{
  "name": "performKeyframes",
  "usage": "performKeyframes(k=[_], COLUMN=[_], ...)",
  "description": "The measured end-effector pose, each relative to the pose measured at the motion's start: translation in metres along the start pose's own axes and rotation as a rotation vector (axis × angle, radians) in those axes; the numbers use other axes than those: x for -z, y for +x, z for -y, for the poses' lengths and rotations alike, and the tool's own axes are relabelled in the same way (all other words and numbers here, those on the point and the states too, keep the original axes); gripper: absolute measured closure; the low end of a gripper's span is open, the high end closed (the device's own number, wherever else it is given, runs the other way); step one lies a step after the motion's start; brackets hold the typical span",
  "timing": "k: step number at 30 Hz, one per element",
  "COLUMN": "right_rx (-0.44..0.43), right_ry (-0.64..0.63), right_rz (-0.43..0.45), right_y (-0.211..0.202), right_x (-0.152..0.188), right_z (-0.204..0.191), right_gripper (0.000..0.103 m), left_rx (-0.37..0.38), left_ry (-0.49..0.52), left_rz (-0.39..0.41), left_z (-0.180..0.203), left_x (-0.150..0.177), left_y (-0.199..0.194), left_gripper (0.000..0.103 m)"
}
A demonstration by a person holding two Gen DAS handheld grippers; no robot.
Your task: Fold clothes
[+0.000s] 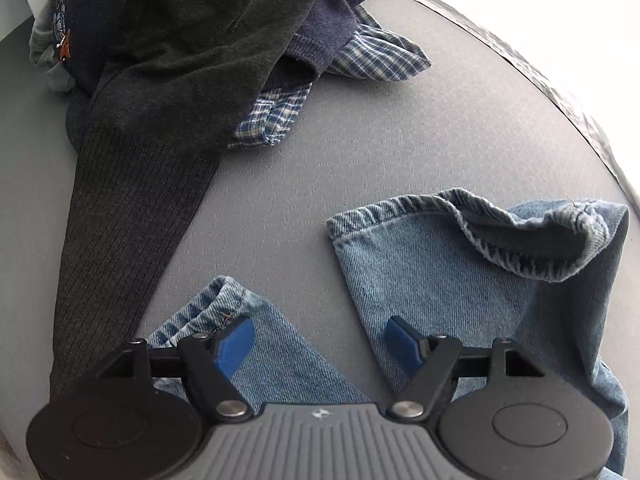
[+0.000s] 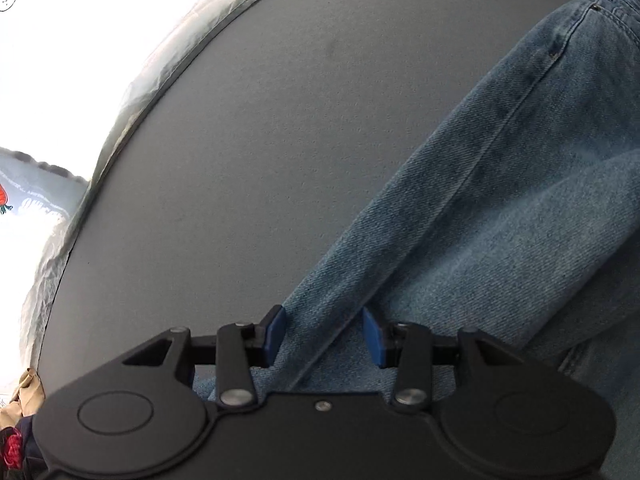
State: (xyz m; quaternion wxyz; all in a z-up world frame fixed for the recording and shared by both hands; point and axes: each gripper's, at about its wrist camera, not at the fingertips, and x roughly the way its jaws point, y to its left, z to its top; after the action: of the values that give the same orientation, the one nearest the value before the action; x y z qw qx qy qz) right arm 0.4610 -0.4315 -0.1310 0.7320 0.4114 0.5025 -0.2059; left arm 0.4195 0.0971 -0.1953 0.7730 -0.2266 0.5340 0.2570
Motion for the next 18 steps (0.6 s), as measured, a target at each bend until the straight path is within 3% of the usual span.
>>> performKeyframes(k=[6,11,12,14,16,17,18], right_rx=[0.037,0.104,0.125,0.167,0.212,0.219,0.223], right_ry=[0.070,-0.022,-0.044,-0.091,-0.130,-0.138,-0.144], right_rz=[-0.040,-0.043,-0.037,-0.020,0.007,0.018,0.029], right_y=[0.001,0.001,0.001,-0.002,-0.007,-0.011,-0.015], right_x=[-0.011,-0.008,-0.005,0.001,0.009,0.012,0.015], right_z=[-0.001,-0.018,-0.021,-0.028,-0.030,-0.027,-0.024], right_gripper=[0.050,0.039,0.039,0.041,0.056,0.061,0.070], left_rx=[-0.038,-0.063,-0.068,-0.077,-0.068,-0.067,-0.071], left_ry=[0.006,0.011,0.013,0.014,0.013,0.009,0.003], left_rz=[0.039,0.130,0.149,0.184,0.208,0.213,0.217], left_z=[0.013,0.023,0.025,0.029,0.034,0.036,0.038], left_x=[-0.006,-0.002,-0.001,0.000,0.000,-0.001,-0.002], left_y=[0.009,0.011,0.011,0.011,0.008,0.008,0.007], left_gripper=[0.017,0.019,0.028,0.038,0.060,0.081,0.091])
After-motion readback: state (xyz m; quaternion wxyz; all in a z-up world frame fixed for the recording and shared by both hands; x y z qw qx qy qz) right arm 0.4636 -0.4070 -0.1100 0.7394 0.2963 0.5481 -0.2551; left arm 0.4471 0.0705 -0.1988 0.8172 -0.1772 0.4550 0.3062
